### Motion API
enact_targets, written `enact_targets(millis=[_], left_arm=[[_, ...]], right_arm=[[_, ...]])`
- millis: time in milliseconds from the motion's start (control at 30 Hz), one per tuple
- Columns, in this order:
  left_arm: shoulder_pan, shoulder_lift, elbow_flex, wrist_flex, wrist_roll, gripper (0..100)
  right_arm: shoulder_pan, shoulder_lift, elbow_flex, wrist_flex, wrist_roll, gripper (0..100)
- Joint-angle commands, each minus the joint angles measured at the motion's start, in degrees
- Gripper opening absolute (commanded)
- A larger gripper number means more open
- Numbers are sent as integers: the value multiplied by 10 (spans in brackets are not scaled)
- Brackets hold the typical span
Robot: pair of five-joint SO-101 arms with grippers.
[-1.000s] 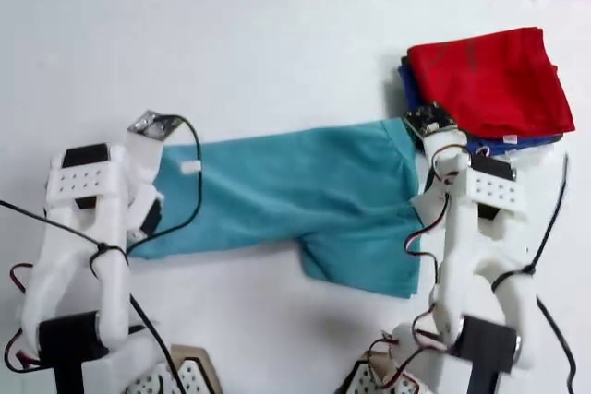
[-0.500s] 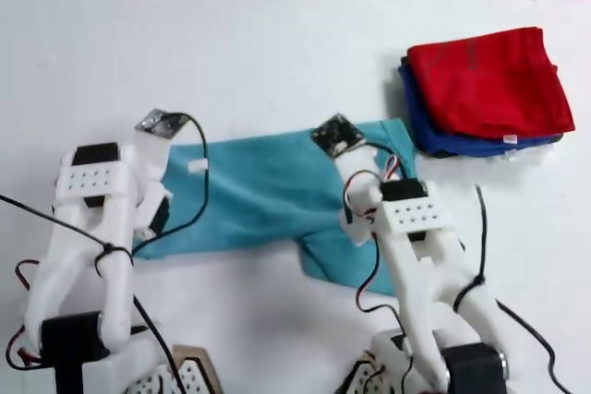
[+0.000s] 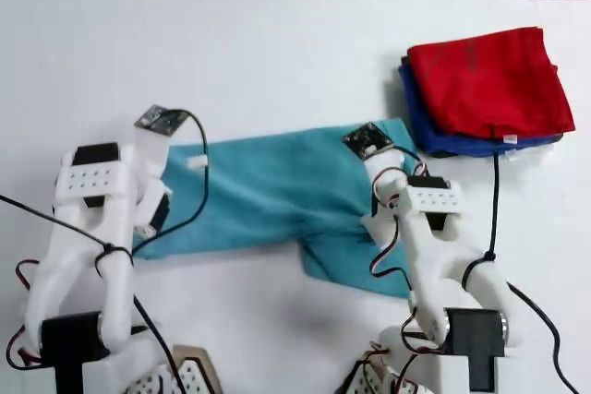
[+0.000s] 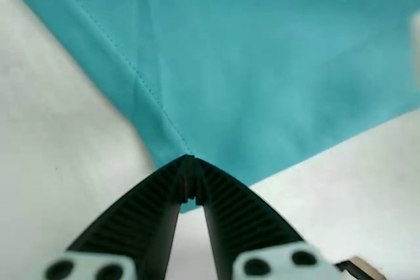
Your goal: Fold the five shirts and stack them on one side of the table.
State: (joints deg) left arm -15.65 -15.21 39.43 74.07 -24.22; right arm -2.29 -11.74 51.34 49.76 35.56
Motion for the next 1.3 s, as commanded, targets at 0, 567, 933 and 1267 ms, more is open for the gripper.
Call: enact_targets(millis=[0,567,933,1267], left_arm=[[2,-4,-14,-11,2,26],[-43,-5,-15,16,2,26],[-95,-5,-15,14,-46,26],[-50,-6,-17,12,-34,26]], right_arm=[[-3,-43,-17,15,4,19],[32,13,-17,-2,5,19],[65,21,-28,-13,5,19],[22,-114,-69,131,1,20]])
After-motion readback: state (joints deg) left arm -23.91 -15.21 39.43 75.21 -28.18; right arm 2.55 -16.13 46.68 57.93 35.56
